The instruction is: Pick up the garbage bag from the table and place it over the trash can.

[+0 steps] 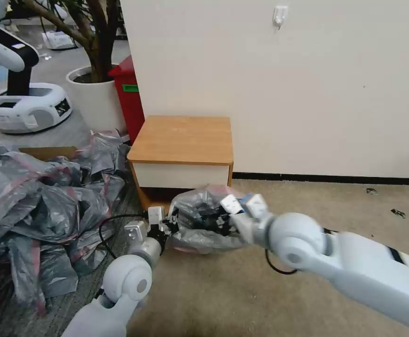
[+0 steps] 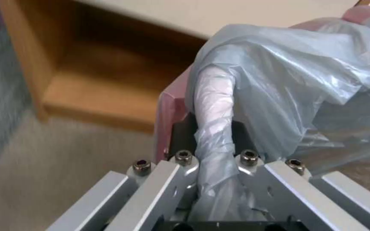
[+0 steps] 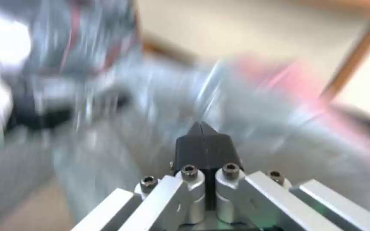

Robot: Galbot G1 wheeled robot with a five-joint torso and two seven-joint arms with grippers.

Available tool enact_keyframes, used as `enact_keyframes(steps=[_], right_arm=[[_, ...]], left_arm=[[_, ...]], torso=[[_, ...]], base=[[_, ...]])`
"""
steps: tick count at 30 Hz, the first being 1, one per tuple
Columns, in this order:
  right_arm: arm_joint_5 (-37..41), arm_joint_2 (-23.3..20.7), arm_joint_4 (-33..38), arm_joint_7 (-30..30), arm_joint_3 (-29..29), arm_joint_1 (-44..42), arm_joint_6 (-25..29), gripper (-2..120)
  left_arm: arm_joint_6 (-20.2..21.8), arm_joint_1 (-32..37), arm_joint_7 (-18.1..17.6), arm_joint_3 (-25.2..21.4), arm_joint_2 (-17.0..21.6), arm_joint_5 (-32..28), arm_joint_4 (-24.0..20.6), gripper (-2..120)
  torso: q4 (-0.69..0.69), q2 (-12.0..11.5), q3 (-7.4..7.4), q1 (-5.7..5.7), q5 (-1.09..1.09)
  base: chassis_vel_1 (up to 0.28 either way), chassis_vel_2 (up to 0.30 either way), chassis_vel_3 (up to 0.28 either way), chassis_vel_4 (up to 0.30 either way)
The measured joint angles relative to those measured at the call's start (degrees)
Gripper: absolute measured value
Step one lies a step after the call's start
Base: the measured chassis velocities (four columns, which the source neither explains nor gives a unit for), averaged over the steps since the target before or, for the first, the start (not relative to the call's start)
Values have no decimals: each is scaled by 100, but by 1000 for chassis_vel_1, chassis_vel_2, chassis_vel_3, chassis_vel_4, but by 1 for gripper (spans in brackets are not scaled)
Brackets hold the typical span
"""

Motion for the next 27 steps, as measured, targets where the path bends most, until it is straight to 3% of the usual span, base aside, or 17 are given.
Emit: enact_keyframes(steps=[1,2,5,6,8,9,13,14,17,21,27], right_arm=[[0,0,0,0,0,0,0,0],[-430,-23,162,-1,608,-692,465,0],[-1154,240,449,106,2077,-2257,647,6],[-1154,240,449,106,2077,-2257,647,6],[-1776,583,559,88,2903,-3221,761,14],[-1776,583,559,88,2903,-3221,761,14],[-2940,1399,662,-17,3826,-4651,1199,33],[-2940,1399,662,-17,3826,-4651,1199,33],[-3903,2205,663,-66,4246,-5474,1721,49],[-4314,2723,632,-95,4364,-5803,1934,63],[-4330,2895,709,-79,4259,-5844,1936,86]], left_arm=[[0,0,0,0,0,0,0,5],[-4,114,-59,15,-50,-54,2,5],[-29,531,-101,-10,-135,-52,-101,5],[-29,531,-101,-10,-135,-52,-101,5],[-34,859,-121,-51,-141,-19,-250,5],[-34,859,-121,-51,-141,-19,-250,5],[-57,1404,-125,-146,-107,134,-488,5],[-57,1404,-125,-146,-107,134,-488,5],[-160,1758,-62,-169,-70,400,-551,5],[-203,1926,-6,-75,-39,531,-550,5],[-233,1930,-84,152,7,687,-505,5]], torso=[[0,0,0,0,0],[2,0,0,0,-2],[2,0,0,0,-2],[2,0,0,0,-2],[3,0,0,0,-1],[3,0,0,0,-1],[3,0,-1,0,-2],[3,0,-1,0,-2],[3,0,0,0,-4],[3,0,0,0,-4],[3,0,0,0,-3]], base=[[0,0,0,0],[0,0,0,0],[0,0,0,0],[0,0,0,0],[0,0,0,0],[0,0,0,0],[0,0,0,0],[0,0,0,0],[0,0,0,0],[0,0,0,0],[0,0,0,0]])
